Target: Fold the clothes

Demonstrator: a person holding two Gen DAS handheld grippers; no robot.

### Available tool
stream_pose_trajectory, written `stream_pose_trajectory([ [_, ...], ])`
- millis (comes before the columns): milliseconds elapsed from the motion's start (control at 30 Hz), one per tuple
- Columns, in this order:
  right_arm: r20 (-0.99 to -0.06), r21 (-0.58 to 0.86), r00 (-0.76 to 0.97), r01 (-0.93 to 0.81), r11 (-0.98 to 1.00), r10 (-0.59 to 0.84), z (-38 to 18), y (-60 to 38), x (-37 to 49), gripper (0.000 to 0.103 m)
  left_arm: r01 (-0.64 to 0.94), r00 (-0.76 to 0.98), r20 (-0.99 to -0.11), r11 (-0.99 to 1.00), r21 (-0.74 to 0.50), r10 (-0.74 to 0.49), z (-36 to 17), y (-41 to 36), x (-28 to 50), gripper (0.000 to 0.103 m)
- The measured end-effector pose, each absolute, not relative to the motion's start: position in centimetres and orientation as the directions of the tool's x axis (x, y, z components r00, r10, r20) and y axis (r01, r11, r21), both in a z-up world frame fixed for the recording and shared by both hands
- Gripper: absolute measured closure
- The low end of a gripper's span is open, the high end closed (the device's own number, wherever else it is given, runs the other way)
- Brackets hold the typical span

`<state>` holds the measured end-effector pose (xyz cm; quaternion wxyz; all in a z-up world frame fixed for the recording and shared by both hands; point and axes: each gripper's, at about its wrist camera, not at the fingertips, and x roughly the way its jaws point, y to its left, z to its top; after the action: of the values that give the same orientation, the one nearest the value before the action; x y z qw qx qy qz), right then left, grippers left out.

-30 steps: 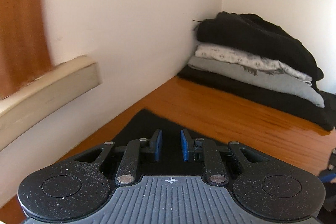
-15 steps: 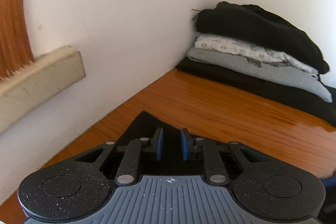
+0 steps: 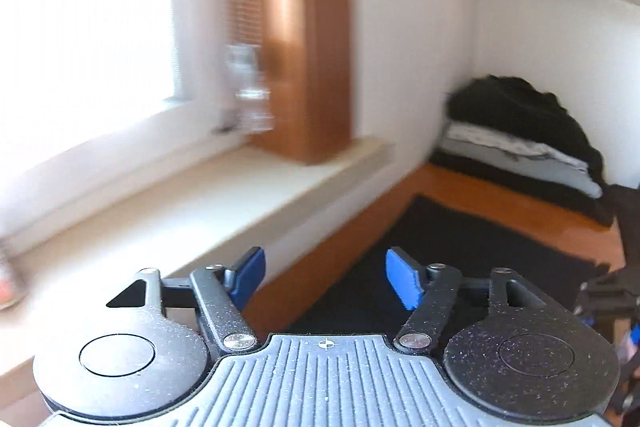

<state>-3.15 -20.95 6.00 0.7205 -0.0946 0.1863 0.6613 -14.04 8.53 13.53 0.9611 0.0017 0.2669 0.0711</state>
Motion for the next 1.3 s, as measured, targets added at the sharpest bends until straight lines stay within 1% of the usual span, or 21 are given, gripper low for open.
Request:
stream_pose_trajectory([
  [33,-0.401,0.106,0.048,-0.989,0.099,0.915,6.0,-20.2,-3.7,0.046,-0.152,0.845,-0.513,0.988,0.038,0.15,13.6,9.8,-15.7,0.026],
  [133,-0.429,0.084,0.052,-0.992,0.098,0.902,6.0,-18.4,-5.7,0.045,-0.196,0.844,-0.505,0.98,0.025,0.181,12.9,13.0,-19.9,0.026],
  [167,-0.439,0.071,0.064,-0.992,0.106,0.896,6.1,-17.9,-6.2,0.045,-0.198,0.844,-0.505,0.98,0.019,0.18,12.4,13.9,-20.9,0.024],
  [300,-0.458,0.032,0.119,-0.988,0.15,0.881,6.4,-16.2,-8.4,0.041,-0.177,0.848,-0.51,0.984,-0.013,0.146,10.0,16.5,-23.1,0.023],
  [333,-0.462,0.031,0.123,-0.988,0.154,0.878,6.4,-16.0,-9.0,0.038,-0.172,0.85,-0.511,0.984,-0.033,0.132,9.5,17.0,-23.4,0.023],
  [433,-0.466,0.024,0.143,-0.984,0.175,0.873,6.5,-15.1,-11.0,0.036,-0.157,0.869,-0.487,0.982,-0.105,0.087,8.6,18.5,-24.5,0.022],
  [467,-0.467,0.031,0.144,-0.983,0.179,0.872,6.5,-14.9,-11.6,0.036,-0.148,0.878,-0.474,0.979,-0.142,0.064,8.4,19.1,-25.1,0.02],
  [500,-0.469,0.041,0.143,-0.982,0.183,0.871,6.4,-14.6,-12.1,0.036,-0.139,0.885,-0.463,0.974,-0.177,0.042,8.1,19.6,-25.5,0.015],
  [533,-0.473,0.051,0.14,-0.981,0.185,0.87,6.4,-14.2,-12.6,0.036,-0.134,0.888,-0.459,0.969,-0.207,0.025,7.8,20.2,-25.8,0.014],
  [633,-0.49,0.07,0.127,-0.98,0.184,0.862,6.2,-13.1,-14.0,0.036,-0.15,0.893,-0.451,0.952,-0.265,0.015,7.1,21.8,-26.8,0.014],
  [733,-0.501,0.066,0.113,-0.984,0.168,0.858,6.0,-12.1,-15.2,0.035,-0.17,0.897,-0.442,0.943,-0.288,0.026,7.0,22.7,-27.8,0.013],
  [800,-0.498,0.054,0.111,-0.986,0.158,0.86,5.9,-11.6,-16.0,0.035,-0.178,0.902,-0.43,0.935,-0.307,0.03,7.0,23.2,-28.3,0.012],
  [933,-0.463,0.049,0.106,-0.988,0.145,0.88,5.4,-10.9,-16.9,0.035,-0.185,0.905,-0.424,0.925,-0.333,0.029,6.9,23.8,-28.9,0.004],
  [1067,-0.425,0.072,0.075,-0.991,0.117,0.902,5.3,-10.3,-17.9,0.034,-0.184,0.892,-0.452,0.915,-0.36,0.002,5.9,23.9,-28.8,0.004],
  [1133,-0.427,0.077,0.063,-0.991,0.106,0.902,5.2,-9.8,-18.4,0.034,-0.185,0.885,-0.465,0.913,-0.362,-0.004,5.6,23.9,-28.6,0.004],
  [1300,-0.408,0.006,0.079,-0.996,0.089,0.909,5.8,-9.7,-20.1,0.033,-0.174,0.889,-0.458,0.908,-0.38,-0.021,5.3,23.9,-28.9,0.002],
])
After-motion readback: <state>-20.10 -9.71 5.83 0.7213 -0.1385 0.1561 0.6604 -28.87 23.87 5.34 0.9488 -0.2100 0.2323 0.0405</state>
